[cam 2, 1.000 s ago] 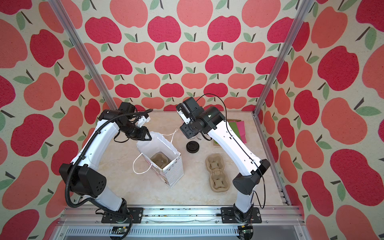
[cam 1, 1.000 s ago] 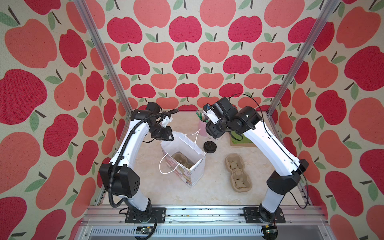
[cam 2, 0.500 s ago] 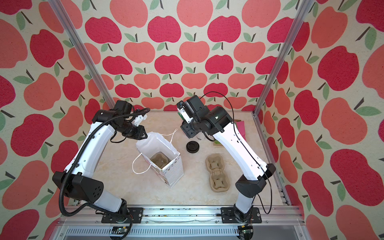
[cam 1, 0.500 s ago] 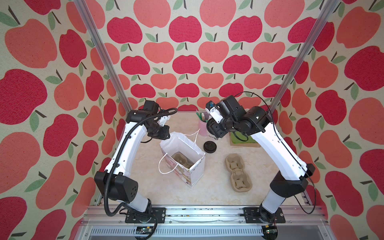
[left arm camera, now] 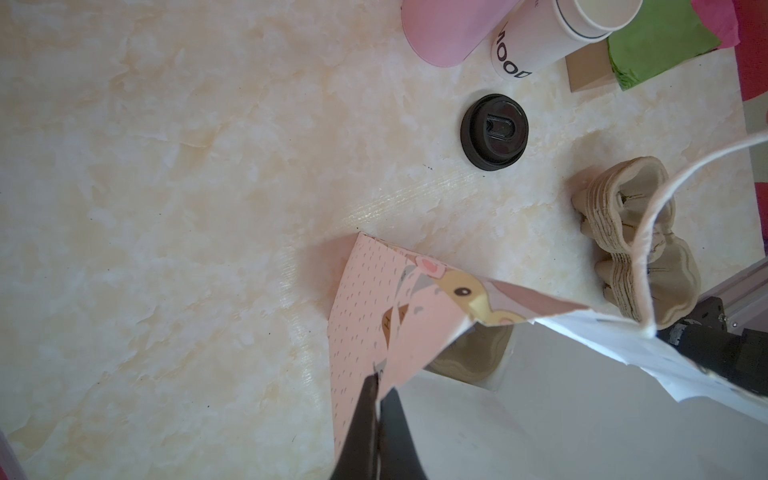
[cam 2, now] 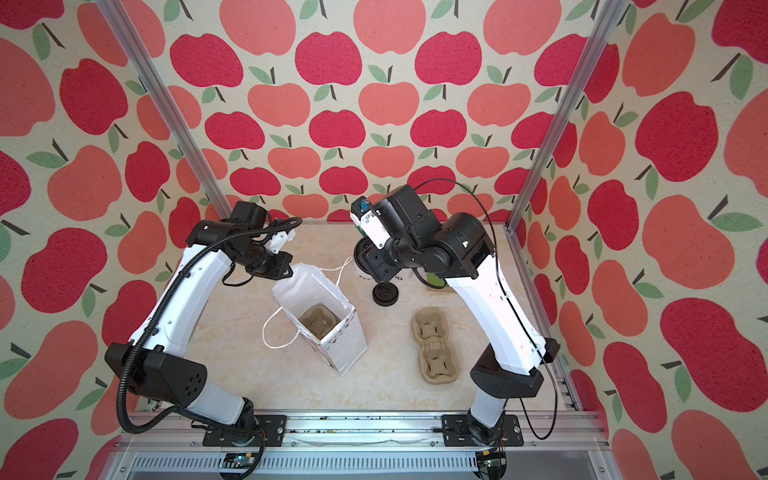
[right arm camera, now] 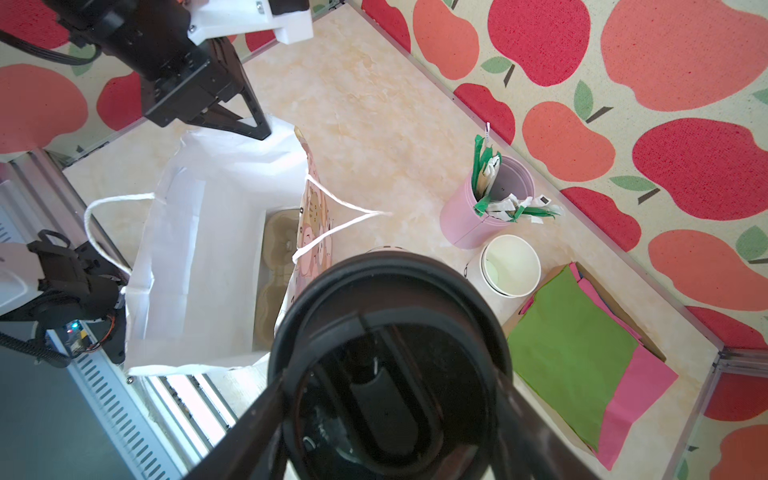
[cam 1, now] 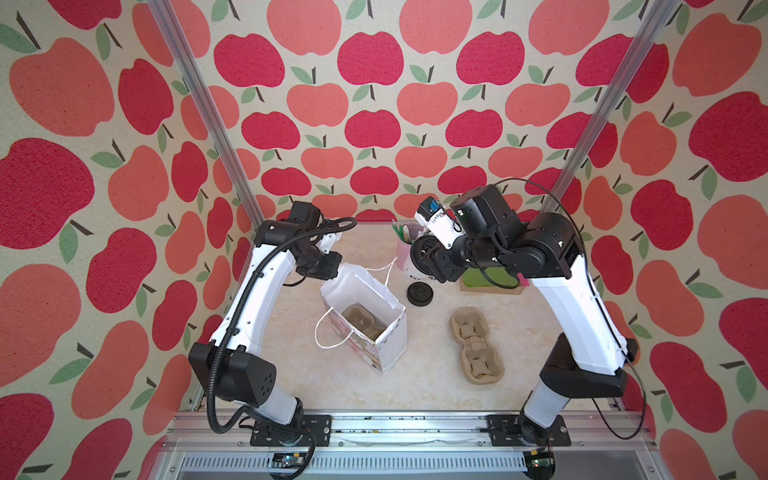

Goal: Pack the takeout coffee

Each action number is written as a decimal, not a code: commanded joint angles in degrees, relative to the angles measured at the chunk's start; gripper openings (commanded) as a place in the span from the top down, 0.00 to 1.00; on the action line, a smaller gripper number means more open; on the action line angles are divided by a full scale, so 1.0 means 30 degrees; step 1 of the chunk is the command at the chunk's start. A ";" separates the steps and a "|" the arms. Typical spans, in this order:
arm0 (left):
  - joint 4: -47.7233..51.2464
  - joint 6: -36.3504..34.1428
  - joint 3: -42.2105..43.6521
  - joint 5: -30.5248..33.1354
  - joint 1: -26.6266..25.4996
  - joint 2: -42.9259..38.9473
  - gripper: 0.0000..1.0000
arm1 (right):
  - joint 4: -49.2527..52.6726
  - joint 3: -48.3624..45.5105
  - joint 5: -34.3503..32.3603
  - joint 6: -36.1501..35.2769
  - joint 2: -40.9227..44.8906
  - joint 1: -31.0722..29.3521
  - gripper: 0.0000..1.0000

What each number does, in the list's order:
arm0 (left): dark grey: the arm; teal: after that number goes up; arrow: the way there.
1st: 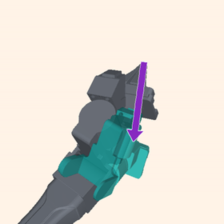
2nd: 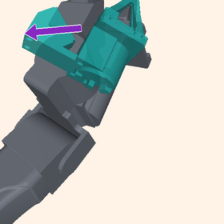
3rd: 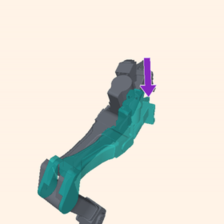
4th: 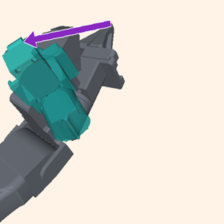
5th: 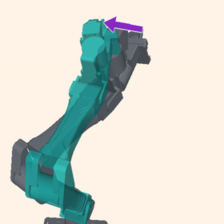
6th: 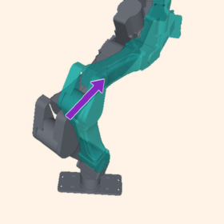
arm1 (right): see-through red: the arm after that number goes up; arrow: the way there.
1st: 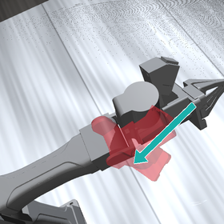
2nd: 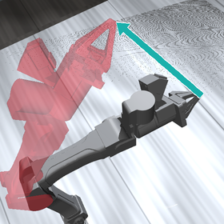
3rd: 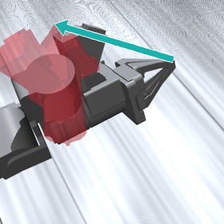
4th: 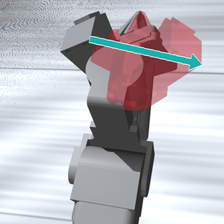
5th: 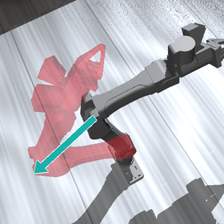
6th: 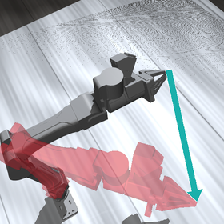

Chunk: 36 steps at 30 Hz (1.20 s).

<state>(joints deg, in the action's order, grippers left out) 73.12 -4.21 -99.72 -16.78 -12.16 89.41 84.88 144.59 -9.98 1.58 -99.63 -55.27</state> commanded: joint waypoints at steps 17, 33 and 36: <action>-0.0058 0.1566 -0.0465 0.1113 0.0332 0.0152 0.93 | 0.0172 0.1478 0.2050 0.0701 -0.0213 -0.1174 0.42; -0.0263 0.0948 -0.0802 0.0730 0.0320 -0.0512 0.73 | -0.0169 0.2339 0.2414 0.0805 -0.1210 -0.2368 0.43; -0.0262 0.0904 -0.0780 0.0727 0.0290 -0.0560 0.74 | -0.0166 0.2343 0.2538 0.0772 -0.1595 -0.2531 0.43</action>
<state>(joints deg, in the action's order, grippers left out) 72.36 -0.08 -100.55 -14.33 -11.40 89.23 84.97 150.28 -3.42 3.07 -103.07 -62.28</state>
